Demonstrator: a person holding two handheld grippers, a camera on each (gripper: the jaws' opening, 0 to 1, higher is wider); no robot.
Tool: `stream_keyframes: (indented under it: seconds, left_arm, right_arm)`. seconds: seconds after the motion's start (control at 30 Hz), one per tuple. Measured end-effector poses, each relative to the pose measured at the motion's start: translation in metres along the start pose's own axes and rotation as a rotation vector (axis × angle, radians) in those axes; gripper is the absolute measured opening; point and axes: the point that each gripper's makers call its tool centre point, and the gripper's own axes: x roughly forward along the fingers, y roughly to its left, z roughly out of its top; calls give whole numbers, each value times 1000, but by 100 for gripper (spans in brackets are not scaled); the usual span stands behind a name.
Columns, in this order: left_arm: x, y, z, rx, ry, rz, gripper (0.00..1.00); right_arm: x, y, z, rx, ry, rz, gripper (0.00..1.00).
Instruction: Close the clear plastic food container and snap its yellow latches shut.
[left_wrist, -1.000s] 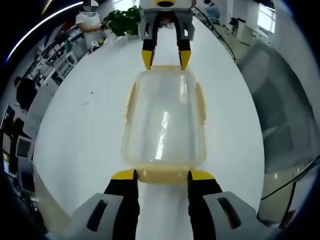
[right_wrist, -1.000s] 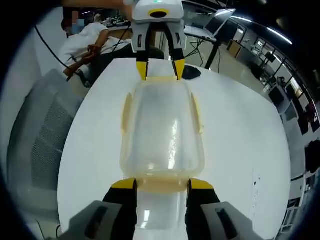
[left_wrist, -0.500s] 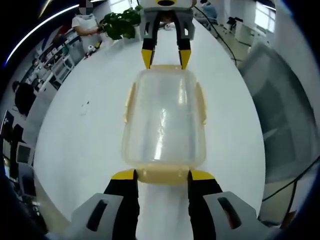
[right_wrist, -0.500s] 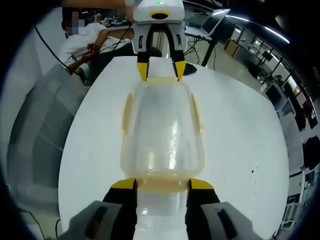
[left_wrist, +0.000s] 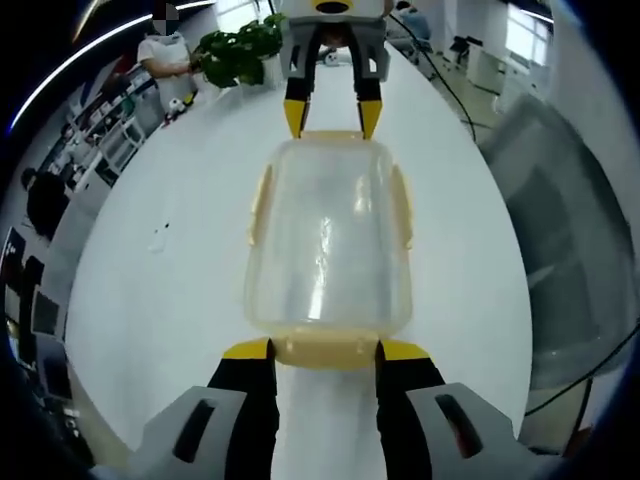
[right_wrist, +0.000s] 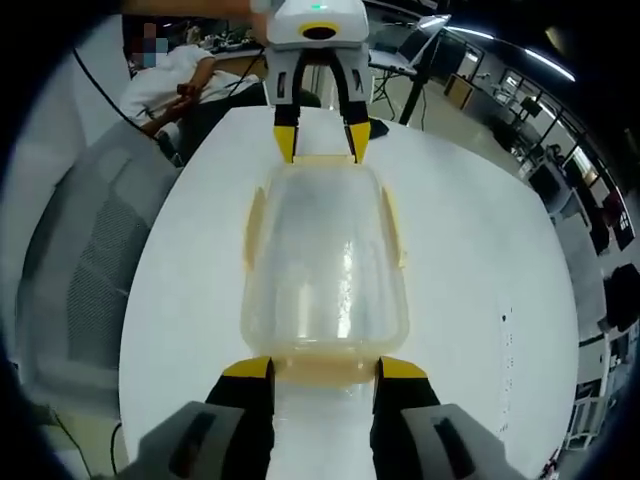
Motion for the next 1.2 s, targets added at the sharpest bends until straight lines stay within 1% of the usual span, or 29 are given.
stream_keyframes:
  seconds: [0.4,0.6,0.87,1.07,1.2]
  left_arm:
    - [18,4,26,10,-20,-23,35]
    - [27,2,35,11,-26,-31,35]
    - [34,1,40,5,-24,-41,35]
    - [39,1,40,-3,-15,-51,35]
    - [41,2,39,-5,-13,-44,35]
  right_arm:
    - [-10,-1,-30,28,7,3,35]
    - [-12,1,-42,33,12,8,35]
    - [-13,-1,-50,34,9,21,35]
    - [-9,-1,-55,38,12,38,35]
    - [-6,-4,-56,44,10,45,35]
